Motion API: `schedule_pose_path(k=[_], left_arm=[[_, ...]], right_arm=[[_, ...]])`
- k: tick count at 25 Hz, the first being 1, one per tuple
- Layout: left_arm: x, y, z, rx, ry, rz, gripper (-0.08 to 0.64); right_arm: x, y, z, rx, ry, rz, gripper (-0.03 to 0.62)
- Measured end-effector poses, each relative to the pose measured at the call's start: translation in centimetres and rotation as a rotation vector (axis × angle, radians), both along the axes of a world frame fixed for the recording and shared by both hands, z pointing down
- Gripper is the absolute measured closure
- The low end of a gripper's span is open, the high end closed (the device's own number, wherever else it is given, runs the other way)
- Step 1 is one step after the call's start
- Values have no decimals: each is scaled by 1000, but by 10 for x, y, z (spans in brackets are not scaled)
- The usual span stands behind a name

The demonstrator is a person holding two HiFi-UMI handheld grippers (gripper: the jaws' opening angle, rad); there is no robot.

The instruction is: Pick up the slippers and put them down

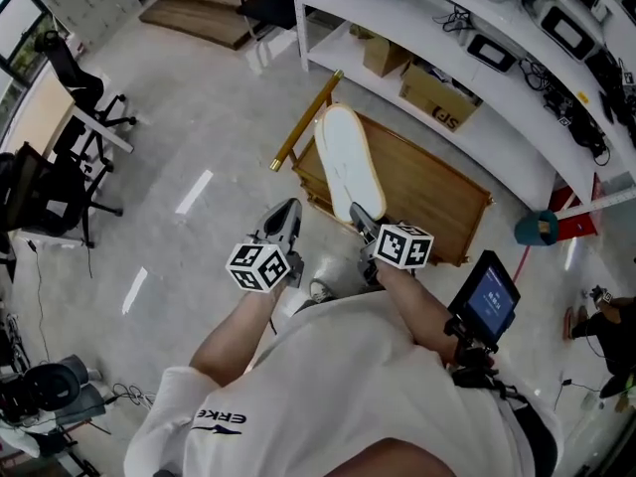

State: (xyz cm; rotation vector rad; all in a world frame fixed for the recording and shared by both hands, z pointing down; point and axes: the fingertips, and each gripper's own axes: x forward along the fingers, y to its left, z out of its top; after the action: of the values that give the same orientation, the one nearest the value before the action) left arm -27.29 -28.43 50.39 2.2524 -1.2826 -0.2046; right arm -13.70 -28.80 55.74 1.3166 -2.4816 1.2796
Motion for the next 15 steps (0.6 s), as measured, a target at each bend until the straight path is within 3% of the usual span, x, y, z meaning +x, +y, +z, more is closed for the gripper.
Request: schedule_pose_path(k=[6,15], left_arm=[[-15,1,20,-61,14,3,557],[-16,-20,41,-125,-22,15,557]], right_arm=[[-4,-1,34,-103,7,50,538],[-8,-34,73,-210,-72,135,538]])
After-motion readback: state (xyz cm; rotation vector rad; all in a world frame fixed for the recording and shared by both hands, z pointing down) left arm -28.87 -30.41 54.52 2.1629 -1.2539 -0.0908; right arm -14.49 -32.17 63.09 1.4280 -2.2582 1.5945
